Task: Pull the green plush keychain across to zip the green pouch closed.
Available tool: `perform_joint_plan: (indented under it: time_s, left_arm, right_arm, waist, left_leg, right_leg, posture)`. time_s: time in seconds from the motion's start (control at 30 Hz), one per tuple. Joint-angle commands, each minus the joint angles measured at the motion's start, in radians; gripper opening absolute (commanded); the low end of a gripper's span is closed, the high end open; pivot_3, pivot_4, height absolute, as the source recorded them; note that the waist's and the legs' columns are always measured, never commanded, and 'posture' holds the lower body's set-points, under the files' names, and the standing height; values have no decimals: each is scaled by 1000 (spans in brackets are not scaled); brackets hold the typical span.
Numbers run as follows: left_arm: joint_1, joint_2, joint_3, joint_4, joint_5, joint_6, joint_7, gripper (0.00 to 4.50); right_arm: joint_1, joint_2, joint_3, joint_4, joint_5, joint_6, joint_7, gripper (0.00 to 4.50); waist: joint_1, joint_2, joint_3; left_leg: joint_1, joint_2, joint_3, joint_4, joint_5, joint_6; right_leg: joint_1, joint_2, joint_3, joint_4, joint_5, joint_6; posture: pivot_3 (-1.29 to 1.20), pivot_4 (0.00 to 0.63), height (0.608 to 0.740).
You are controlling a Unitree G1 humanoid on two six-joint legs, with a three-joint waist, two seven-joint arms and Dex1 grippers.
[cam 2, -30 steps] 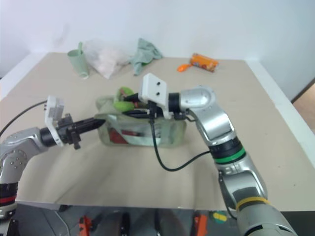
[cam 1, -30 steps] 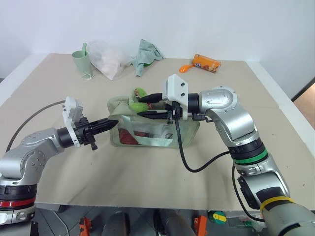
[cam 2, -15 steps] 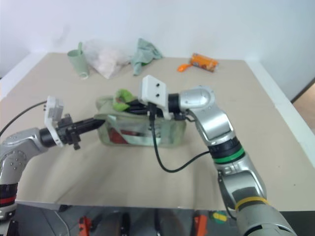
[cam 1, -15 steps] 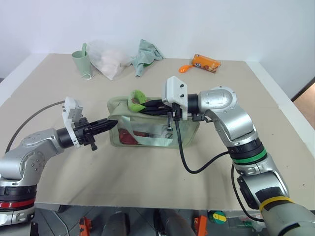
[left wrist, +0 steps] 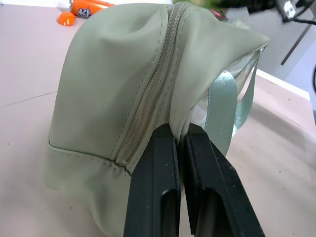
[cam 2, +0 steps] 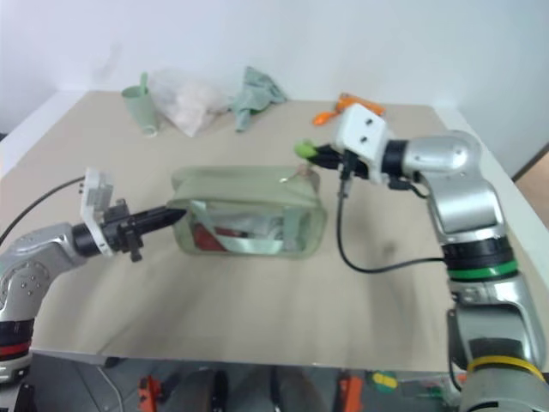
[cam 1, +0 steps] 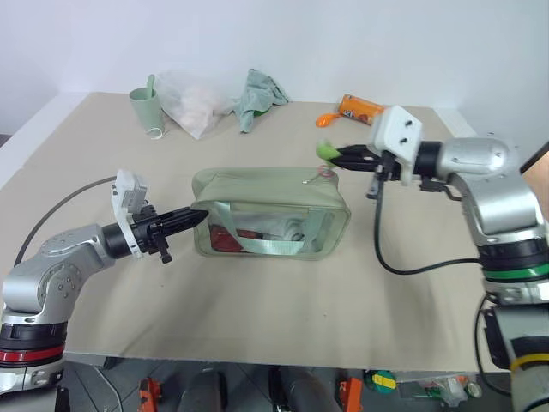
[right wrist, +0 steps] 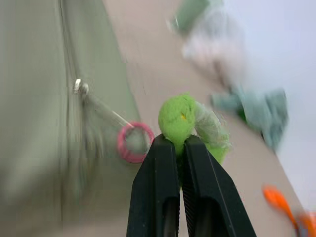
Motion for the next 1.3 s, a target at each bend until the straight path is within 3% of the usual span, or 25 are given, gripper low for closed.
perform_joint_plan:
  time_s: [0.03,0.17,0.43,0.57,0.8,0.87,0.9,1.1,1.3]
  left_arm:
    - [-3,-8,-15,1,4,-5,-6,0]
    - [-7,-15,-19,9,0,-4,-5,0]
    - [-19,-25,-16,17,-25,24,22,0]
    - [-22,-27,-4,14,-42,43,50,0]
    - [-6,-17,8,-4,-46,47,58,0]
    - [-8,-16,17,-4,-64,62,56,752]
    - [-10,-16,27,-6,-82,73,54,1050]
    - [-13,-5,71,-44,-91,60,89,3084]
    - [46,72,219,-63,-215,156,102,3084]
  right_arm:
    - [36,-123,-78,71,-92,-34,-59,20]
    - [137,-166,-50,134,-163,-72,-110,20]
    - [297,90,68,32,-160,-12,-203,20]
    - [302,206,65,73,-148,3,-263,1288]
    - [254,180,-13,87,-73,29,-189,3742]
    - [210,162,-61,103,-42,41,-184,4388]
    - [193,153,-85,103,-24,59,-181,4500]
    - [230,89,-186,46,123,144,-58,4500]
    - [350,-2,-343,-94,334,329,49,4500]
  waist:
    - [1,0,0]
    - [0,0,0]
    - [-2,0,0]
    - [-3,0,-1]
    - [-10,0,-1]
    - [-11,0,-1]
    - [-11,1,0]
    - [-10,1,0]
    - [-13,1,0]
  left_leg:
    - [0,0,1,0,0,0]
    - [2,0,2,1,0,1]
    - [3,1,1,1,1,1]
    - [4,2,0,1,2,0]
    - [5,2,1,1,2,0]
    - [5,3,0,0,2,0]
    - [5,3,0,0,2,0]
    - [3,3,0,0,2,1]
    - [2,3,1,-1,0,1]
  right_leg:
    - [0,0,0,0,0,0]
    - [1,-1,1,0,1,1]
    - [2,2,1,0,2,3]
    - [3,2,1,1,2,3]
    - [3,3,2,1,2,3]
    - [3,4,2,1,2,3]
    - [3,5,2,1,2,3]
    - [1,5,2,0,2,2]
    - [1,4,2,0,1,3]
  posture:
    - [0,150,740]
    - [0,150,740]
    - [0,150,740]
    - [0,150,740]
    - [0,150,740]
    - [0,150,740]
    - [0,150,740]
    - [0,150,740]
    - [0,150,740]
